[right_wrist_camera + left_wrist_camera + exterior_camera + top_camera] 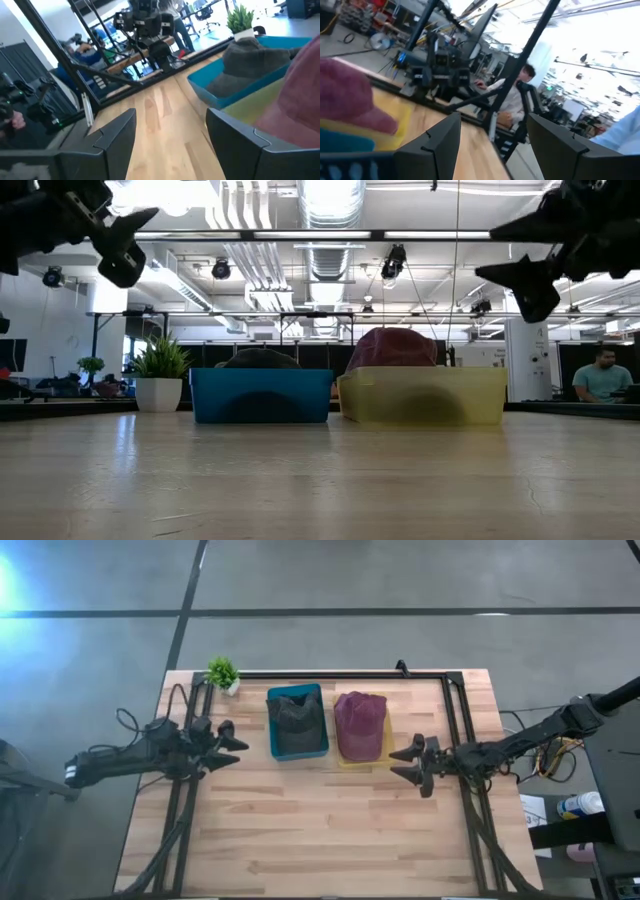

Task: Pick & Place hat
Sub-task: Return to Home Position

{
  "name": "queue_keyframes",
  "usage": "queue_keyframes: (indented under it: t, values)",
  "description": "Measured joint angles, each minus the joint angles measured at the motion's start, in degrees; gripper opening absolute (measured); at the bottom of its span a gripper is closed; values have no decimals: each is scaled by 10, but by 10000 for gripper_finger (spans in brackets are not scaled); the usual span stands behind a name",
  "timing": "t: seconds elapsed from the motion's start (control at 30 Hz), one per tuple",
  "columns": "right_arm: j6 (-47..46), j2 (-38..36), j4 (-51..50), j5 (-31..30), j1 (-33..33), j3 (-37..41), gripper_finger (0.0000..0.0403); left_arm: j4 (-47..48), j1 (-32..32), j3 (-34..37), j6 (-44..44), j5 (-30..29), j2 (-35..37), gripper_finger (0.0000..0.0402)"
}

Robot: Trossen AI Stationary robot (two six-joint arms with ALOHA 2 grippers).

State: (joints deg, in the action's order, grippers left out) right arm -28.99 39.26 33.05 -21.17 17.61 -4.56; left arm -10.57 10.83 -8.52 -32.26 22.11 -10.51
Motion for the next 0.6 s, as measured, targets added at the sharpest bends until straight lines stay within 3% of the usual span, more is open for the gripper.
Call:
queue_keyframes:
  t: [0.23,0.43,0.6]
  values:
    - [2,2,-2,1,0,40,234,1,0,28,4,-19,1,223]
    - [2,3,-46,2,0,41,240,-17,0,48,4,-76,1,223]
    - [2,3,-49,2,0,41,237,-11,0,62,4,-82,-1,223]
